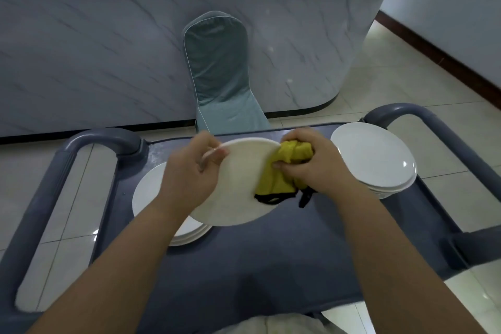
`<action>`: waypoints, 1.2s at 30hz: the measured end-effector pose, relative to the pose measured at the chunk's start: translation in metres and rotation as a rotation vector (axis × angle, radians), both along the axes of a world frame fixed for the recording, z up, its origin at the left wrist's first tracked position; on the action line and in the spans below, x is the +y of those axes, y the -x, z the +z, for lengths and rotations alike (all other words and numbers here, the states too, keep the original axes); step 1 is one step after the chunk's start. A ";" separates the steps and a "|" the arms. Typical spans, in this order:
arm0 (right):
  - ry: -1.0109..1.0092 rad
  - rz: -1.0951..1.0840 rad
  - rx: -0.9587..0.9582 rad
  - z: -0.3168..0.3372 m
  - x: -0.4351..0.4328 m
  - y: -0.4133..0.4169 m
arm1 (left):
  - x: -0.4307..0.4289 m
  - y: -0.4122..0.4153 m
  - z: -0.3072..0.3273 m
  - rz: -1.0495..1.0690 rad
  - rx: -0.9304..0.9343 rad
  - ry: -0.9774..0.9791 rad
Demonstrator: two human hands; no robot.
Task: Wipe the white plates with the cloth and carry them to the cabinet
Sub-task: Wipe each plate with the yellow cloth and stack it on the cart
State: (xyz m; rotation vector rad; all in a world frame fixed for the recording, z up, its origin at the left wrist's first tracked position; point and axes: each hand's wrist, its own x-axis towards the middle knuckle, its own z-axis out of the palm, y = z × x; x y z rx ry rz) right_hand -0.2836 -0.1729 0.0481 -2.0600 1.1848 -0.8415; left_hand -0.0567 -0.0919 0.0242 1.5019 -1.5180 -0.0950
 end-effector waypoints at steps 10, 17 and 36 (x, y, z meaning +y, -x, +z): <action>-0.005 0.030 -0.015 0.003 0.003 -0.002 | 0.003 0.000 0.002 -0.067 0.033 -0.010; 0.051 0.054 -0.045 0.008 0.004 -0.002 | -0.001 0.005 0.008 -0.043 0.005 0.059; 0.191 0.155 0.071 -0.001 0.019 0.012 | -0.001 0.037 0.006 -0.200 -0.350 0.105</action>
